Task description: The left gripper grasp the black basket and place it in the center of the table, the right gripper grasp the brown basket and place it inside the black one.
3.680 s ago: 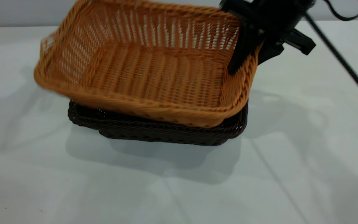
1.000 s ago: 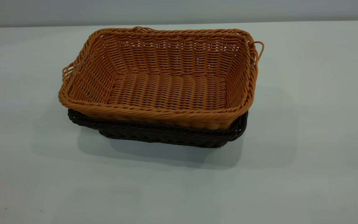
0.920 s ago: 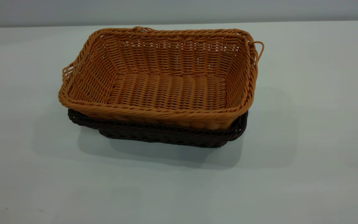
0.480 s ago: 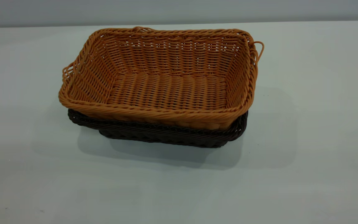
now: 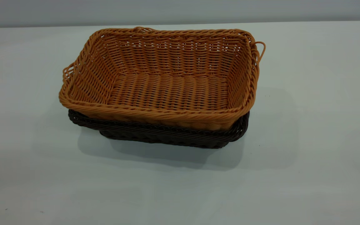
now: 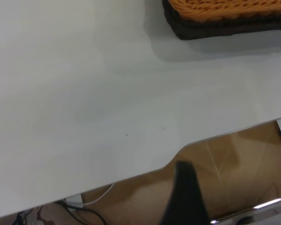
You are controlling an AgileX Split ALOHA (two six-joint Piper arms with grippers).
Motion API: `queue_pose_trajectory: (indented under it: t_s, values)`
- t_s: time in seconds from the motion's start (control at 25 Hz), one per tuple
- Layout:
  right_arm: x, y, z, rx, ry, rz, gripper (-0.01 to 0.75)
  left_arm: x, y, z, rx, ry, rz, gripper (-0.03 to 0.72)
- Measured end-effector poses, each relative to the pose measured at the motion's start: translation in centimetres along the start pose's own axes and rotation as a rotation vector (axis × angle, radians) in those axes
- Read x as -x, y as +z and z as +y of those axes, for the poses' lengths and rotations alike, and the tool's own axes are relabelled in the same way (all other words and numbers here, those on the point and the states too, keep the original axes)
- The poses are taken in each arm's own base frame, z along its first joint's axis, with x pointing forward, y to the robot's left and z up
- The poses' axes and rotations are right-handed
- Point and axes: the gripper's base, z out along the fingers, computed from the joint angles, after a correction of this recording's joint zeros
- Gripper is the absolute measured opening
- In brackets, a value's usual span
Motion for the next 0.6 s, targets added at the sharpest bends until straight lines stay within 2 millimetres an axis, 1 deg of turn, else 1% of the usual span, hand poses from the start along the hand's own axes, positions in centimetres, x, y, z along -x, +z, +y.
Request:
queue_pose_trajectory:
  t_s: [0.32, 0.44, 0.6]
  values:
    - [-0.2, -0.3, 0.0, -0.146, 0.102, -0.050, 0.491, -0.1, -0.1, 0.0, 0.002, 0.002, -0.012, 0.489]
    - [-0.7, -0.8, 0.3, -0.211, 0.129, -0.108, 0.468, -0.6, -0.5, -0.2, 0.010, 0.010, -0.056, 0.489]
    - [-0.6, -0.8, 0.4, -0.274, 0.170, -0.117, 0.437, -1.4, -1.3, -0.5, 0.024, 0.025, -0.135, 0.489]
